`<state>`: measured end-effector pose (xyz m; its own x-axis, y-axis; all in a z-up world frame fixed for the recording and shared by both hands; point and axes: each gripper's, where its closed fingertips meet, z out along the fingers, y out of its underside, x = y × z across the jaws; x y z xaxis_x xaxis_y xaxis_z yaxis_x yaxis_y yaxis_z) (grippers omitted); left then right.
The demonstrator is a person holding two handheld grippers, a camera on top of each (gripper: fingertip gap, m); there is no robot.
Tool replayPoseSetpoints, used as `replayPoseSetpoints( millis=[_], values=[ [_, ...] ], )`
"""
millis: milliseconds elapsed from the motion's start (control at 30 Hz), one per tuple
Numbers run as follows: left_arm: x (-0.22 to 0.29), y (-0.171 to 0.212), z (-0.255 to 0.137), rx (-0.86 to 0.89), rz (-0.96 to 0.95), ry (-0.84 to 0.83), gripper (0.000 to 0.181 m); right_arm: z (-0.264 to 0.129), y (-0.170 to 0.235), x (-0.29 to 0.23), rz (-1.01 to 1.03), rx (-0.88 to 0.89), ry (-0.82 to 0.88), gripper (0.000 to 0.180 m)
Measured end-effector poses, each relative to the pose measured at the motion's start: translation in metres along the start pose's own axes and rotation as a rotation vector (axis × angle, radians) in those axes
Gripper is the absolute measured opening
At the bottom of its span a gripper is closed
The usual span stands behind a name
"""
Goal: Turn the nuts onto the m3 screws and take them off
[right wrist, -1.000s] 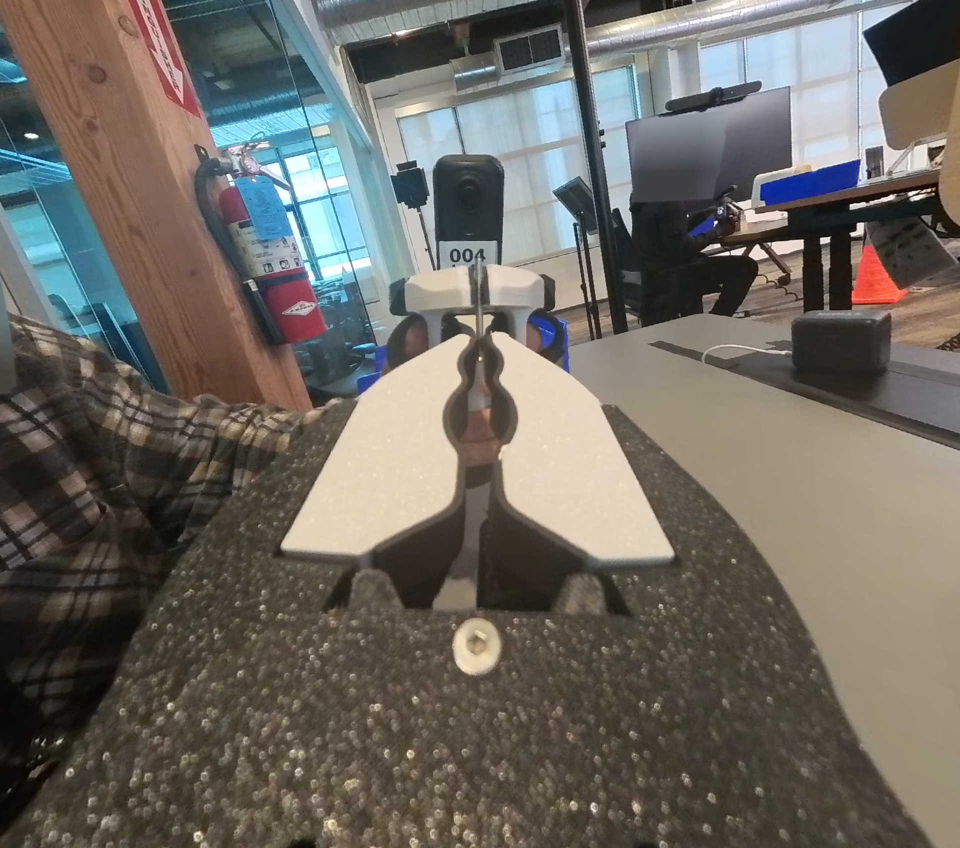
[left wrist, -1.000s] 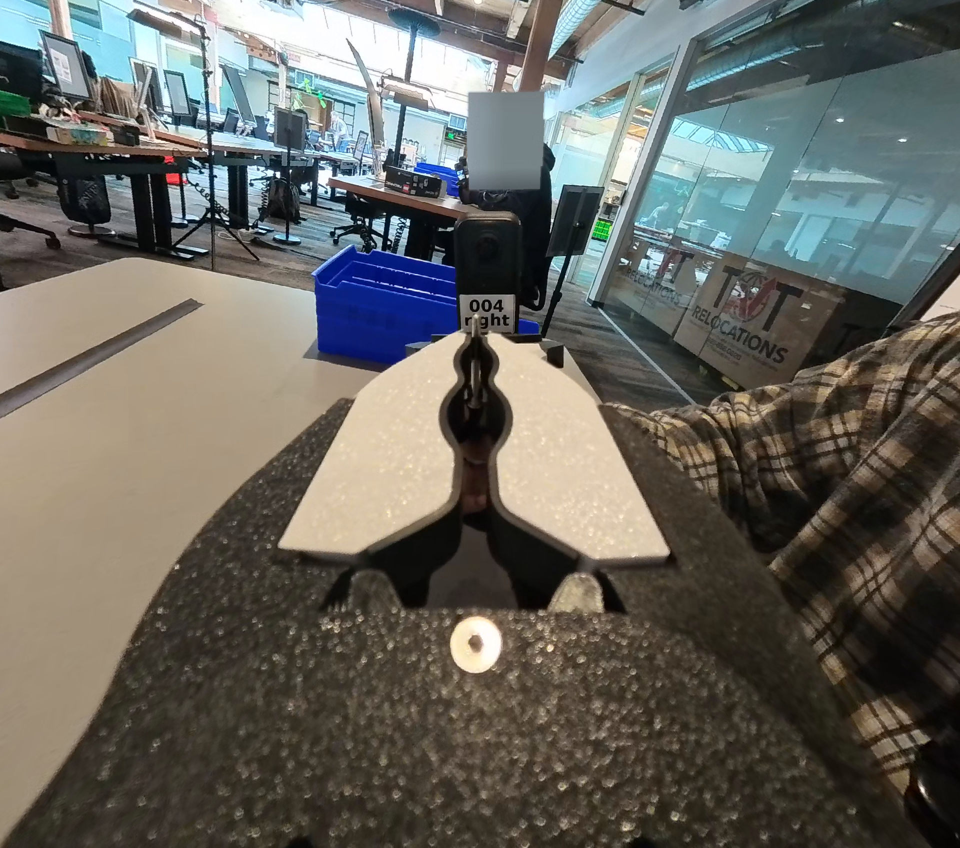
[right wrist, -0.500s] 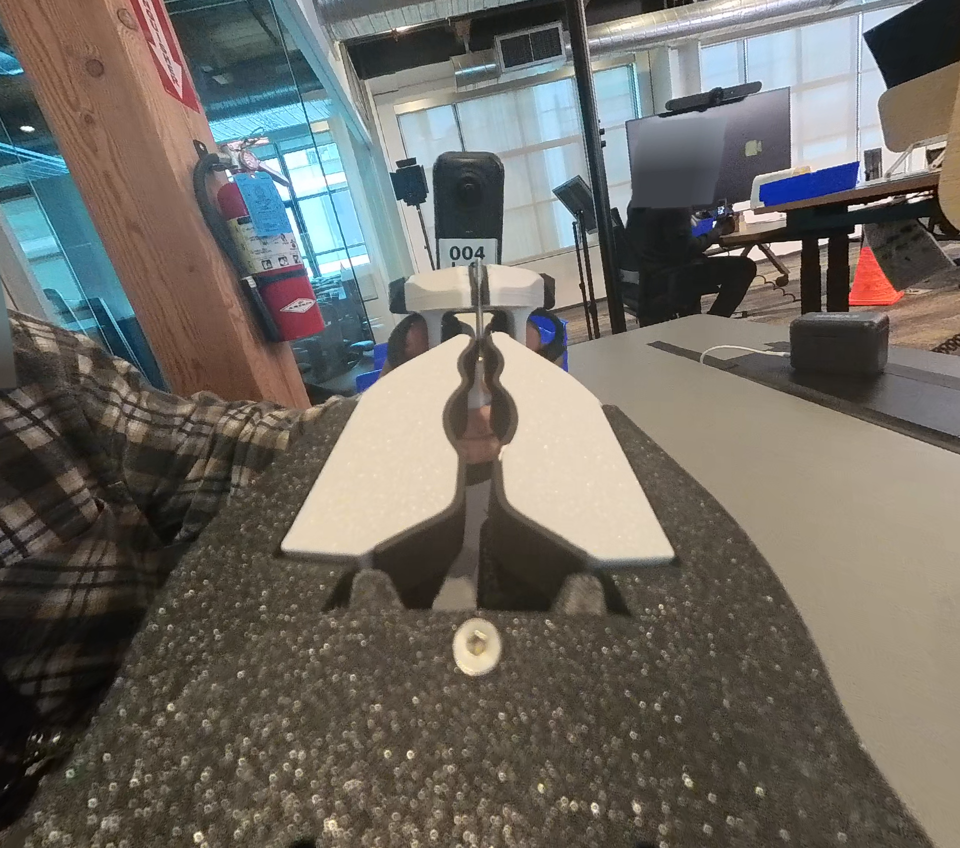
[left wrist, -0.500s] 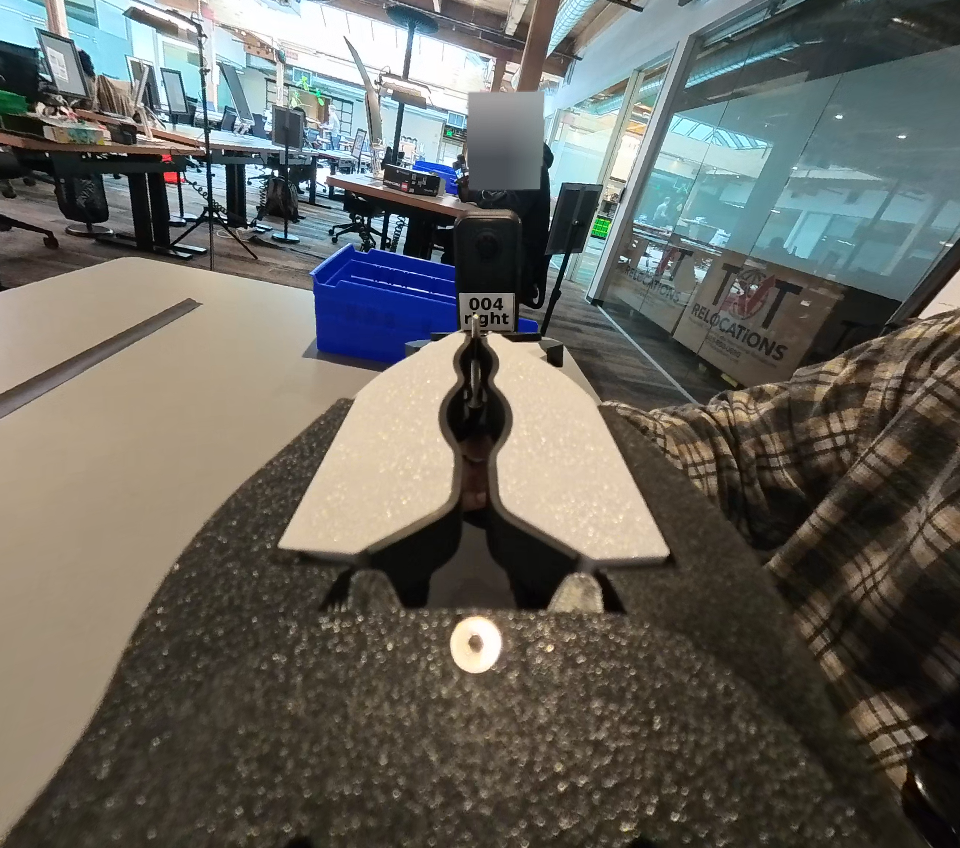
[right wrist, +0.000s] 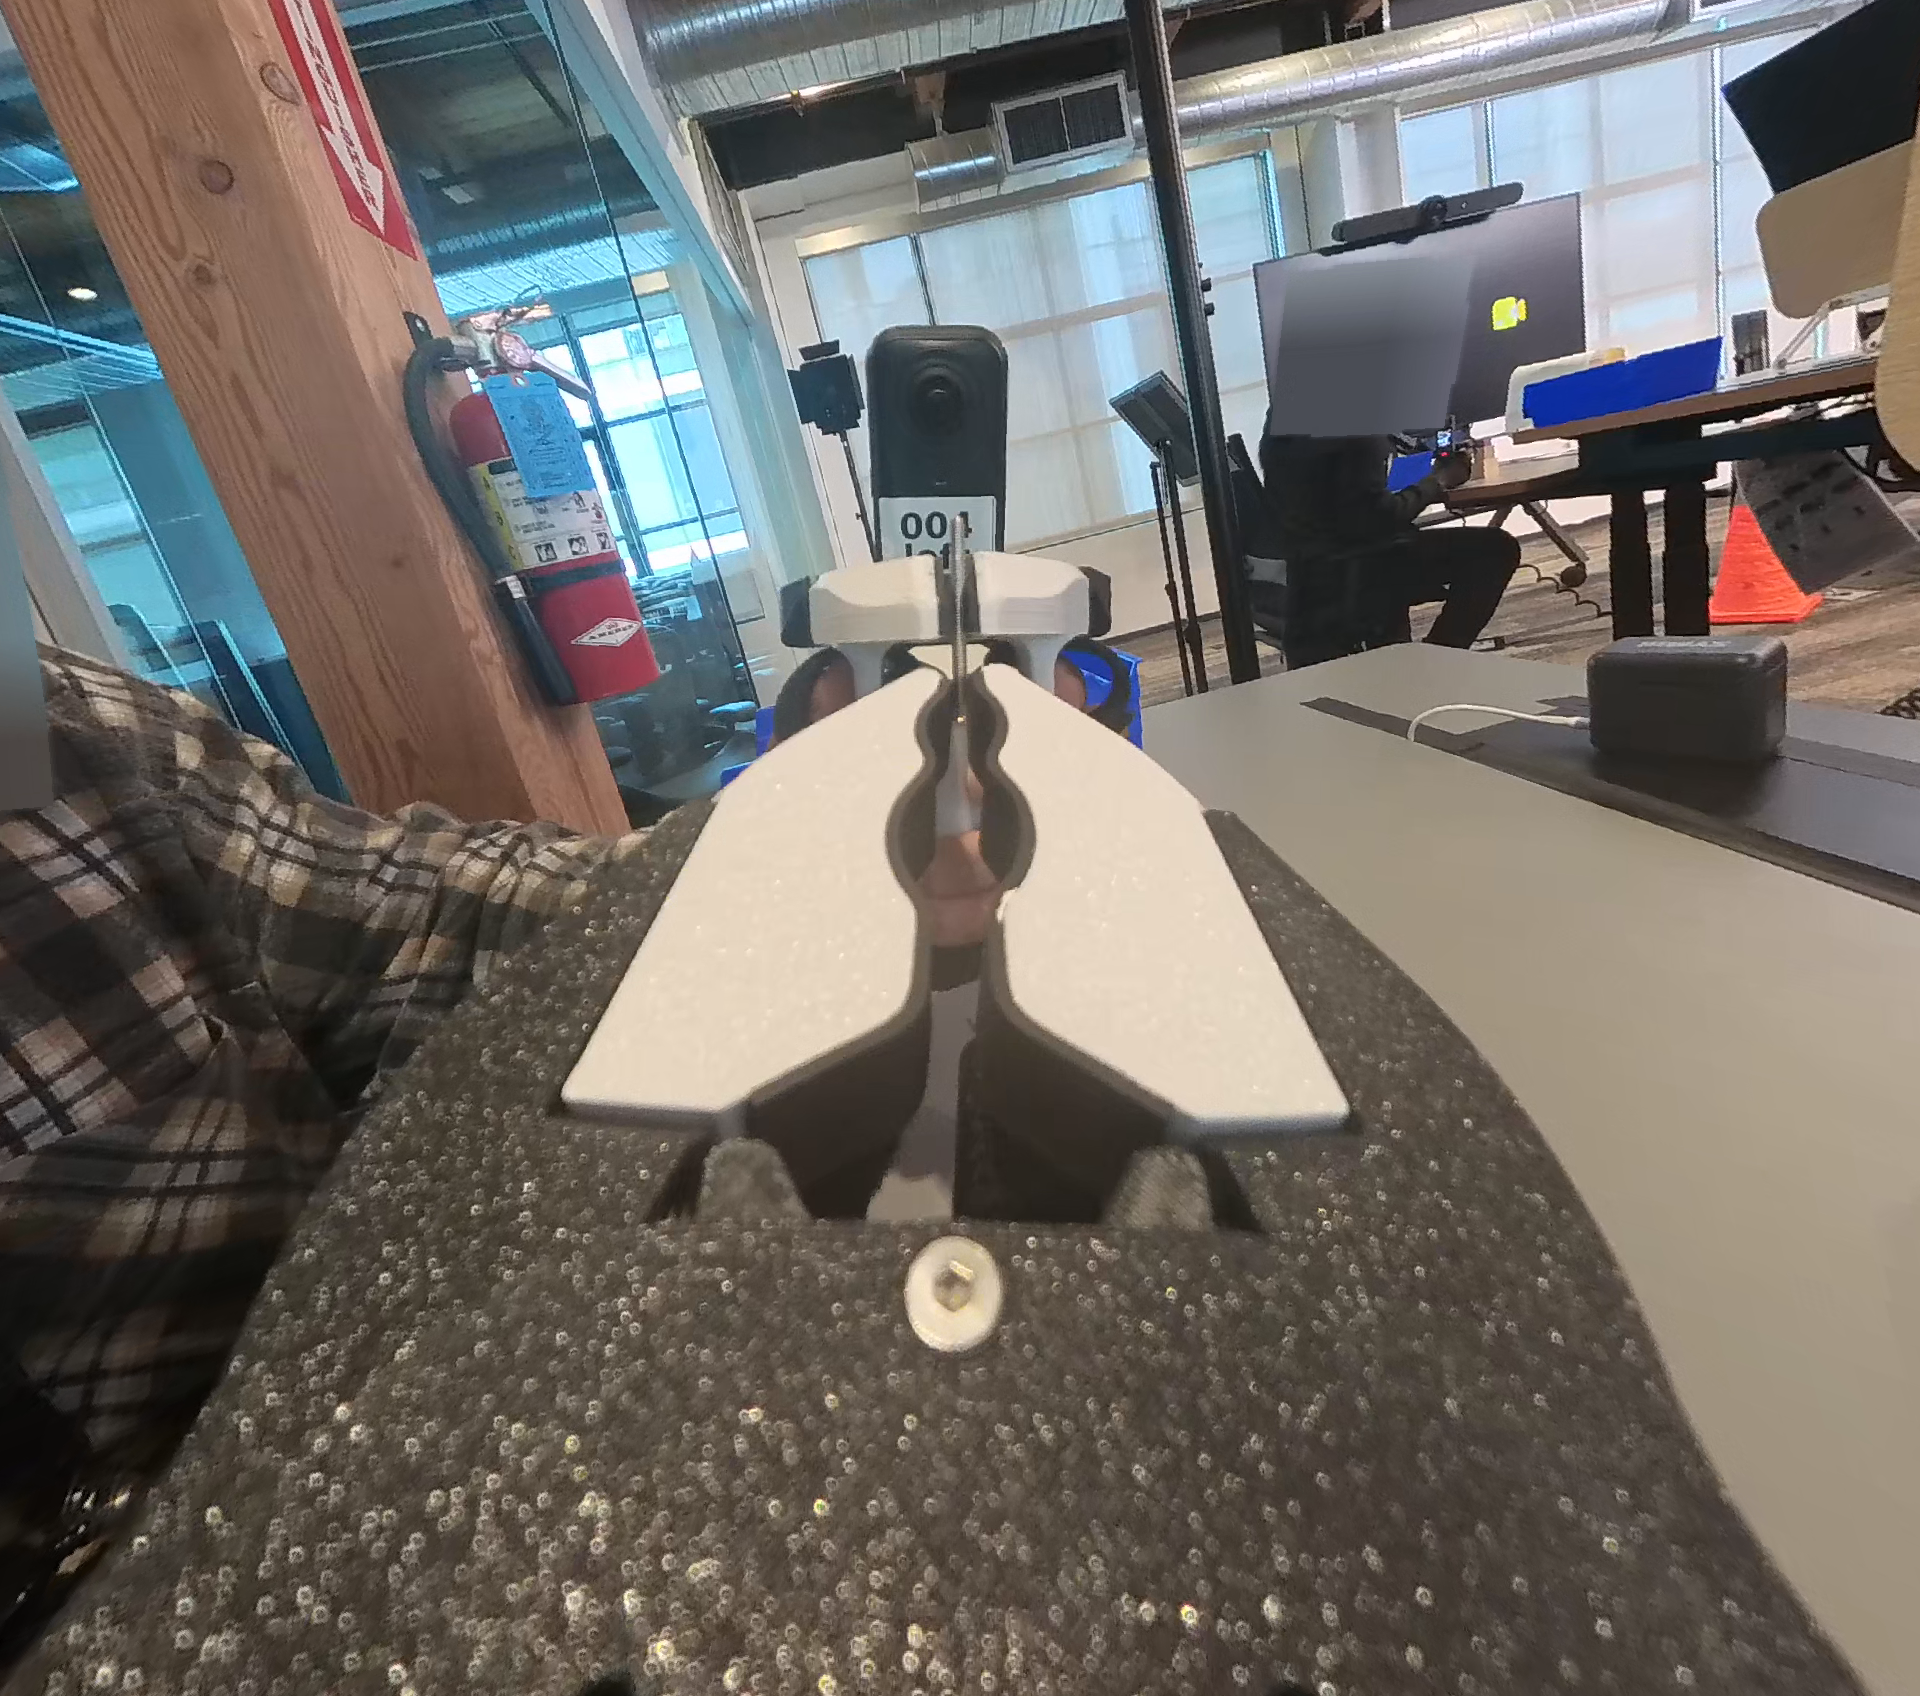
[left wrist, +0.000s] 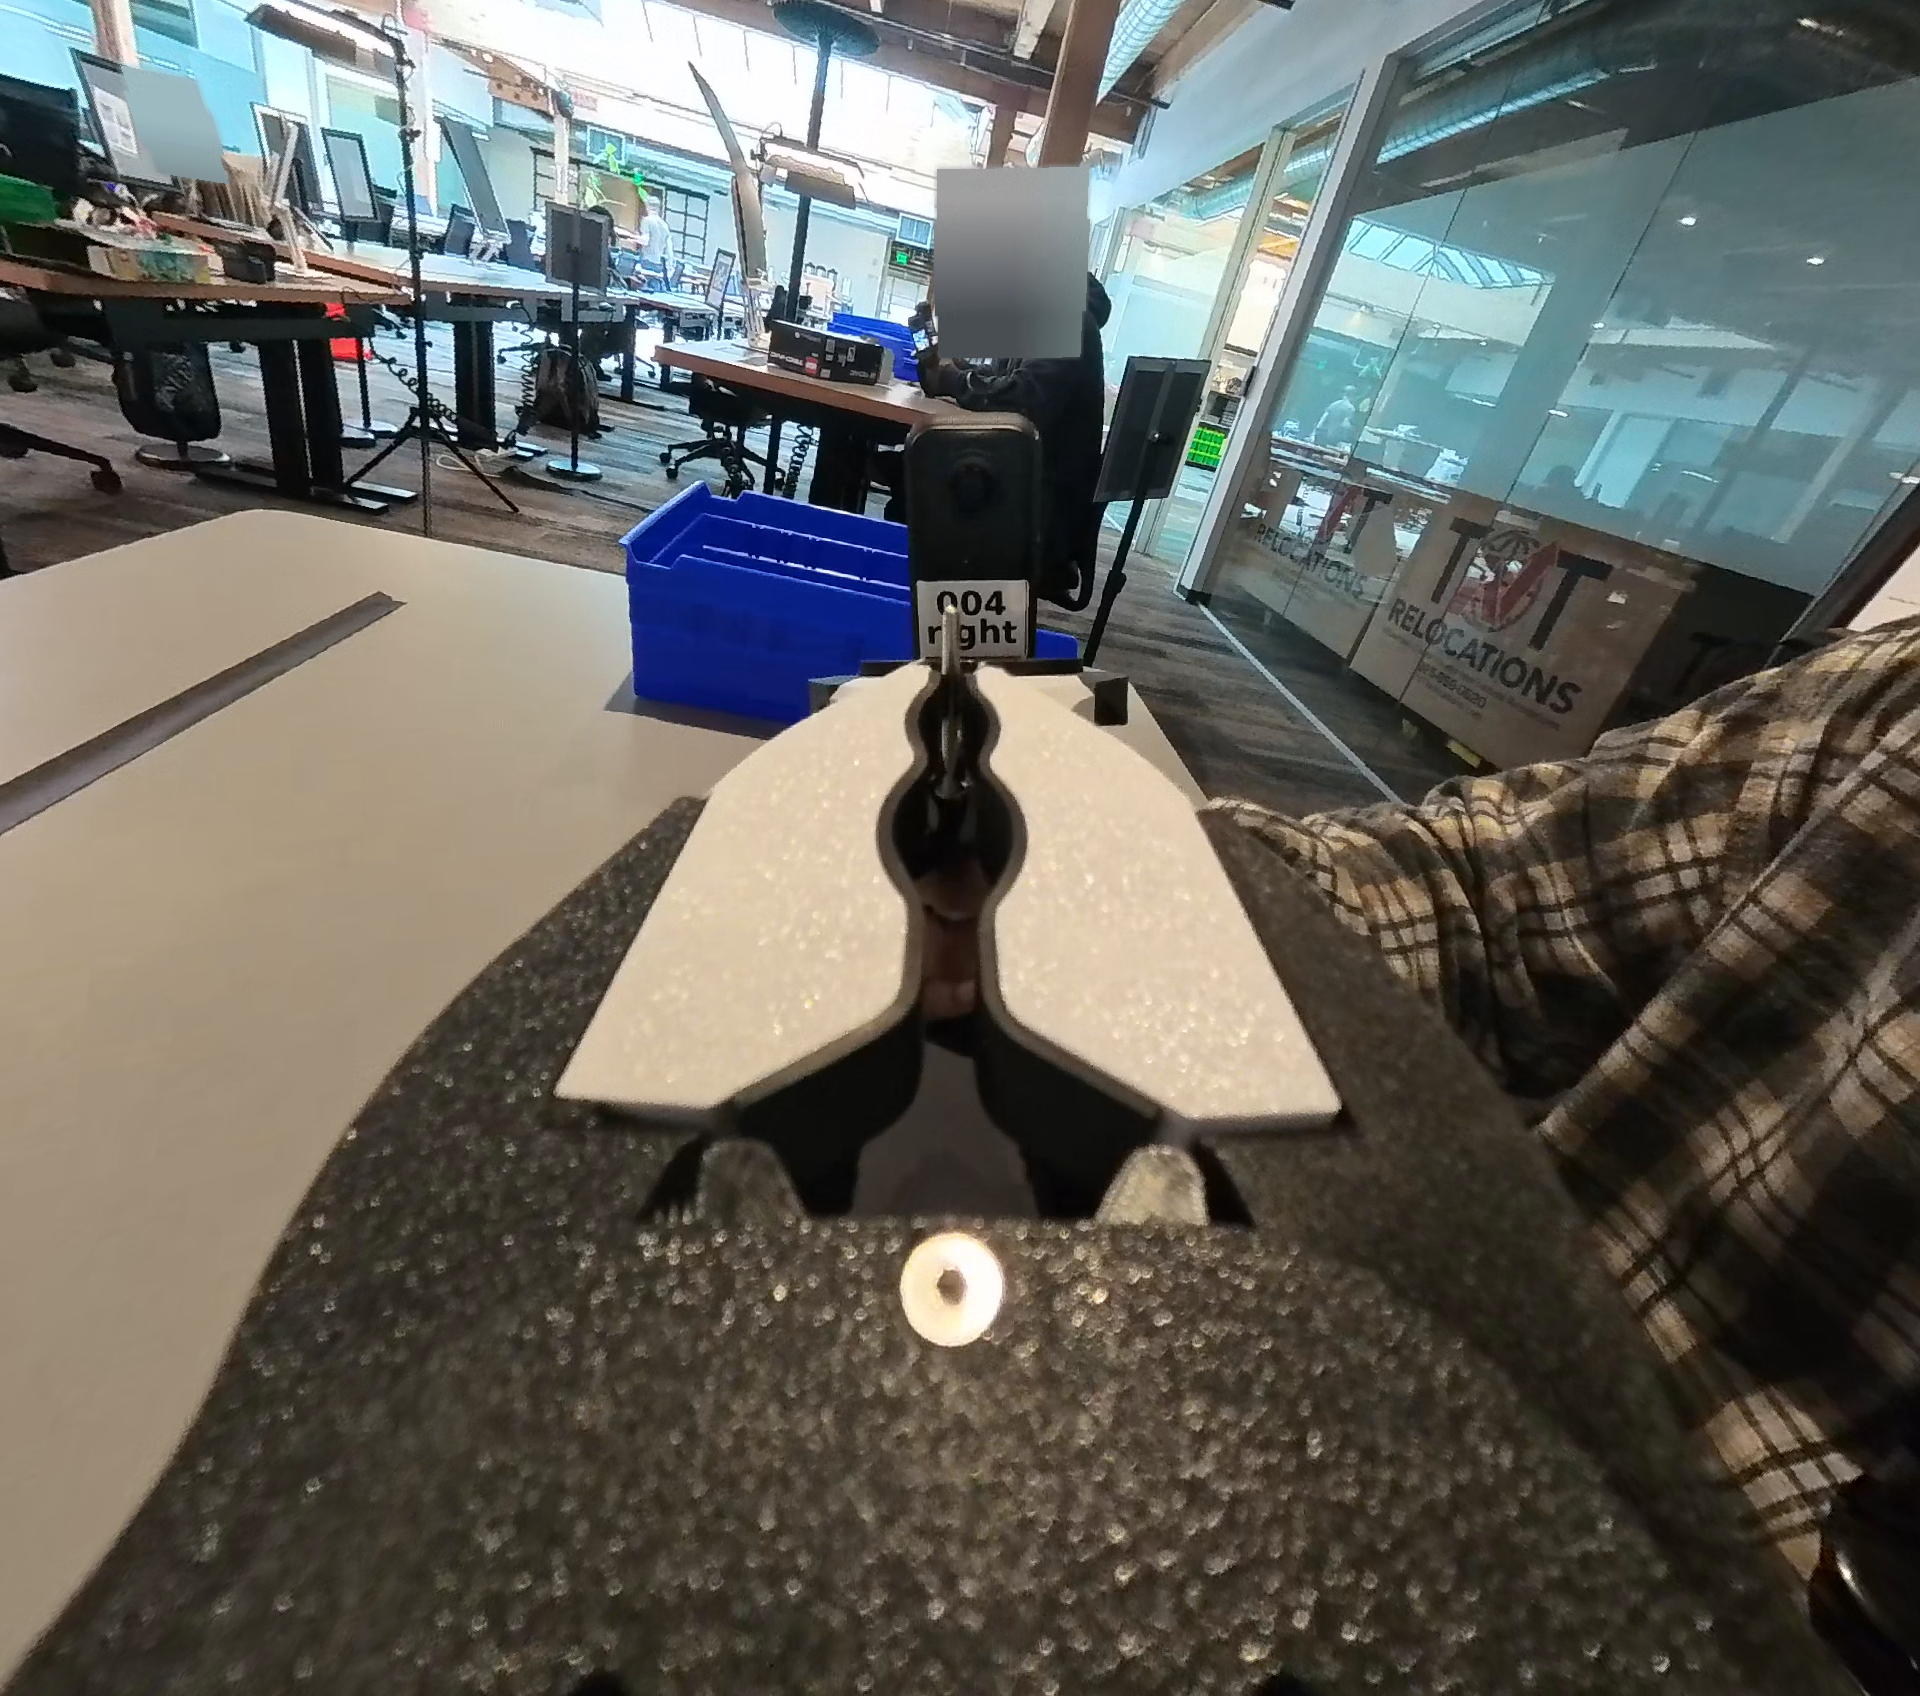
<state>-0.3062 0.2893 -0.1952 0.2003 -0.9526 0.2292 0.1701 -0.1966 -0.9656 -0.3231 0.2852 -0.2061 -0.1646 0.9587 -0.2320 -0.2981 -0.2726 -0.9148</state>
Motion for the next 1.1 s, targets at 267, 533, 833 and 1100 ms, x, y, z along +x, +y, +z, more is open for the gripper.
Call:
replayPoseSetpoints(
  millis=[267, 533, 833, 1100],
  values=[
    [0.001, 0.001, 0.000, -0.004, 0.003, 0.000, 0.001, 0.000, 0.001, -0.001, 0.013, 0.008, -0.013, 0.002],
    [-0.003, -0.004, -0.006, 0.005, 0.019, -0.023, 0.001, -0.009, 0.001, 0.011, 0.032, -0.029, 0.009, 0.011],
    [0.003, -0.007, -0.006, -0.017, 0.050, -0.013, 0.001, -0.010, -0.041, 0.005, -0.167, -0.086, -0.002, 0.012],
    [0.006, -0.008, -0.006, -0.020, 0.061, -0.010, 0.001, 0.016, -0.038, -0.009, -0.229, -0.182, -0.083, 0.008]
  ],
)
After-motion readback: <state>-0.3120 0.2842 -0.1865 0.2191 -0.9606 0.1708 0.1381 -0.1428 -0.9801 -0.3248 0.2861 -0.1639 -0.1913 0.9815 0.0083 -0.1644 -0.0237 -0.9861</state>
